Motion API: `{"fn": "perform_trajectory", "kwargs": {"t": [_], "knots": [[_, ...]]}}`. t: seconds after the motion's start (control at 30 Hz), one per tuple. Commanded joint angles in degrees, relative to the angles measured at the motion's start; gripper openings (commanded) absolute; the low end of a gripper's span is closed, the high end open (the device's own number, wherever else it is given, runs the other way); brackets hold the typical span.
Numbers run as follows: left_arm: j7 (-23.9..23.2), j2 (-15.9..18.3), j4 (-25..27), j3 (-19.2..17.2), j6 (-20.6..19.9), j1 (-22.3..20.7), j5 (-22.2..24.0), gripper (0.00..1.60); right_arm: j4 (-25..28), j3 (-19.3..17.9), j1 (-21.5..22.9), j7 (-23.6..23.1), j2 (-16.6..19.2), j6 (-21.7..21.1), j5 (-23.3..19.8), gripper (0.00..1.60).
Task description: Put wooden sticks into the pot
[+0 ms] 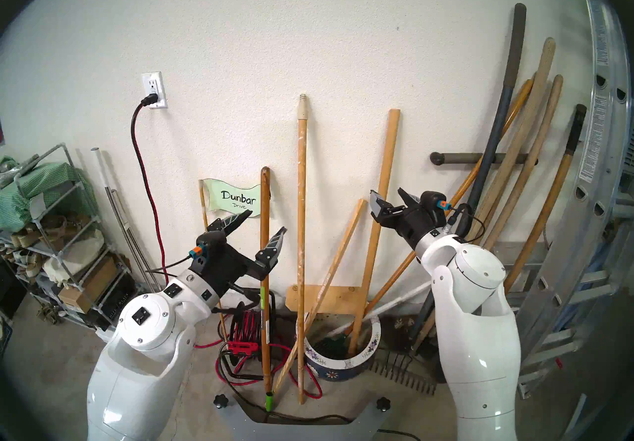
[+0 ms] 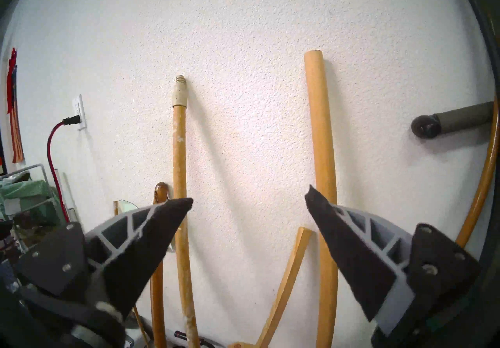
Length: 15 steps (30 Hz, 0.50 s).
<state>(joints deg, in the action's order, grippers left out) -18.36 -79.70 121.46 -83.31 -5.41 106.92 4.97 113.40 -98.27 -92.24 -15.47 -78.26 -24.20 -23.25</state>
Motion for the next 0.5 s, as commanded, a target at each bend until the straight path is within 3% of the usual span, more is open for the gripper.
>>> {"fn": "perform_trajectory", "kwargs": {"t": [0.0, 0.47], "knots": [[0.0, 0.0, 0.0, 0.0, 0.0, 0.0, 0.0, 1.60, 6.4, -0.4, -3.3, 3.4, -1.3, -6.6, -0.2, 1.60], [0.0, 0.0, 0.0, 0.0, 0.0, 0.0, 0.0, 1.60, 7.9, -0.3, -3.3, 5.2, -1.8, -9.5, -0.4, 1.60]]}}
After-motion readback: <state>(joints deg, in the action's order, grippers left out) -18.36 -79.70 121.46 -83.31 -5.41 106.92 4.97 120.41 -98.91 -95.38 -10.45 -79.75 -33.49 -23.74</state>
